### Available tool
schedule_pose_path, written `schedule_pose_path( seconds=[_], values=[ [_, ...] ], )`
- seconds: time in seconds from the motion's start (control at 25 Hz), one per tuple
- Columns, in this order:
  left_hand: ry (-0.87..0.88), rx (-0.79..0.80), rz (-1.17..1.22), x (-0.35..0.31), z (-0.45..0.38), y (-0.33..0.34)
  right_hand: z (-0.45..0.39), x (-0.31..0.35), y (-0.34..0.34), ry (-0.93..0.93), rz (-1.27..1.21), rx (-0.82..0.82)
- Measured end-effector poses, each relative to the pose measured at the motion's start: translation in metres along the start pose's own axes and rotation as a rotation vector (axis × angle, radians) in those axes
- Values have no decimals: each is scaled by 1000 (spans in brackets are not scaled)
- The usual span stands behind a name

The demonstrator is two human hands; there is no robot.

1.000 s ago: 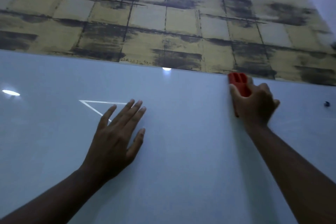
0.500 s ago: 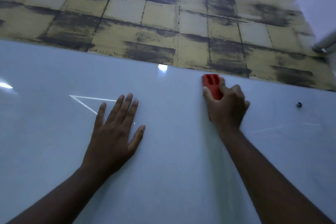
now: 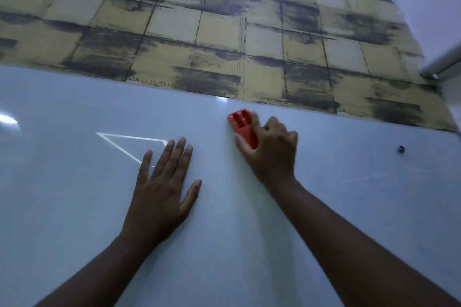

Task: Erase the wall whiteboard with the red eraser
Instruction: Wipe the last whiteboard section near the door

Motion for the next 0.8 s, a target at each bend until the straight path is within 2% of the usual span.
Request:
schedule_pose_path(
  seconds=[0.16, 0.28, 0.52, 0.8],
  values=[
    [-29, -8, 27, -4, 4, 0, -21, -51, -2, 341, -3, 12],
    [-46, 13, 38, -3, 5, -1, -9, -39, -6, 448, -23, 47],
    [-67, 56, 70, -6, 18, -1, 74, 57, -13, 104, -42, 42],
    [-45, 60, 68, -8, 38, -8, 79, 44, -19, -105, 1, -35]
  ],
)
Point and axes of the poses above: each hand's wrist, its own z-axis away from the middle knuckle, its own y-axis out of the palm, x = y × z, the point moved 3 cm from there along -z, towards the middle knuckle, and after that the axes turned 5 degrees about -y, right-handed, at the moved point
